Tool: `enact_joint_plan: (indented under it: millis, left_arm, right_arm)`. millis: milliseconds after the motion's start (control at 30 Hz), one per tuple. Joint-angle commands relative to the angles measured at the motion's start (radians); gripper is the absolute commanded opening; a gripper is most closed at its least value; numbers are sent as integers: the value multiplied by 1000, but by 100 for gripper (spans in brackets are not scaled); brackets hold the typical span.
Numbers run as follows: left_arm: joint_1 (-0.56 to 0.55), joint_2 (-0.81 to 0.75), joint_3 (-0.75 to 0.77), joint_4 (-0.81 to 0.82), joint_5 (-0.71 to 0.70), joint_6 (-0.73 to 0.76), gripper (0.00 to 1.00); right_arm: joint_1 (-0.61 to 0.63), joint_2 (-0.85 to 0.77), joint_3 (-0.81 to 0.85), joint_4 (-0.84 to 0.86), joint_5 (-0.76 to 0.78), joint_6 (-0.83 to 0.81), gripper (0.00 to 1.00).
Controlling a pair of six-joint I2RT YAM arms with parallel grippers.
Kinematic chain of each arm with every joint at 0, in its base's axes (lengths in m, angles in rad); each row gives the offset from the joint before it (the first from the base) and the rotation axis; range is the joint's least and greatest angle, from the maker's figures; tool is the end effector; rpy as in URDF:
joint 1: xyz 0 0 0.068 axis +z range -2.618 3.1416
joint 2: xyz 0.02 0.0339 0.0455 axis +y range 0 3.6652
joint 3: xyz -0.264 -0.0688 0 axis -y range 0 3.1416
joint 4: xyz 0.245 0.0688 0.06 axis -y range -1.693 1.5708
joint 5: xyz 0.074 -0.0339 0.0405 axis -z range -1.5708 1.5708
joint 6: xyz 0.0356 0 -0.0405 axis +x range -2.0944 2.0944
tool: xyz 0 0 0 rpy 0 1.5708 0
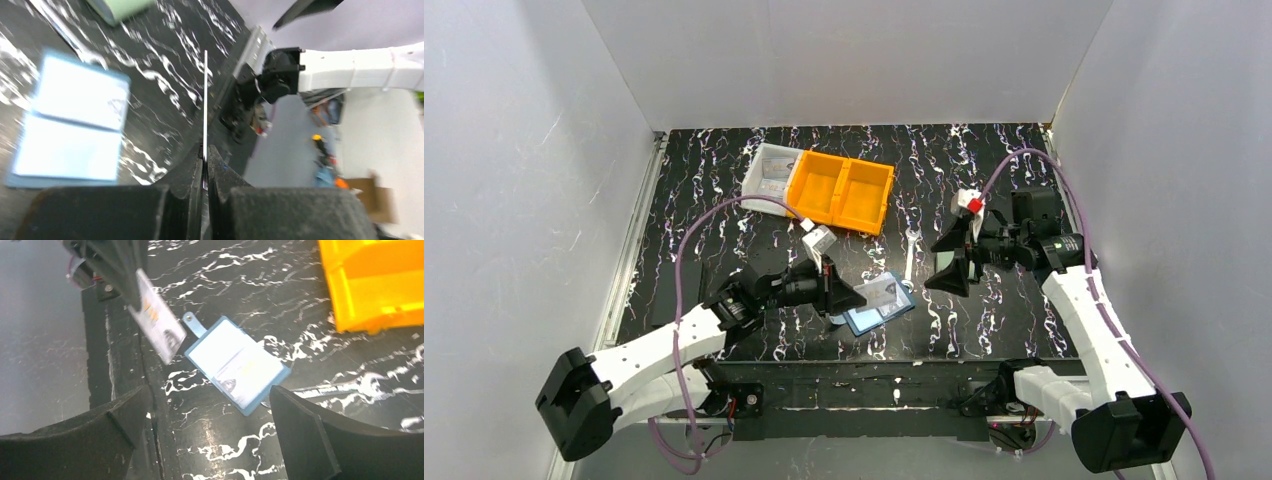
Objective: Take the credit cards out of the card holder
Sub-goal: Place the credit card at the center of the board.
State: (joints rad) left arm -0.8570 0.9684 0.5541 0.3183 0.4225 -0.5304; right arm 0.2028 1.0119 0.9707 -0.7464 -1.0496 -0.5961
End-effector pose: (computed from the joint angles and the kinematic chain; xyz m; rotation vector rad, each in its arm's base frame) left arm 0.1362 -0.1795 0.2771 0.6477 1.7436 -1.3613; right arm 0.1818 0.0689 0.3222 -1.2245 1.6650 0.9792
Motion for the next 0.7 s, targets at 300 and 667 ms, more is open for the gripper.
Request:
enact_joint_plan:
  millis: [300, 667]
  left_arm:
    - [32, 354, 108, -146, 294, -244, 0]
    - [24, 648, 255, -161, 363, -233, 0]
  right_arm:
    - [-80, -53, -58, 225, 94, 245, 98]
    - [-95, -44, -93, 263, 105, 254, 98]
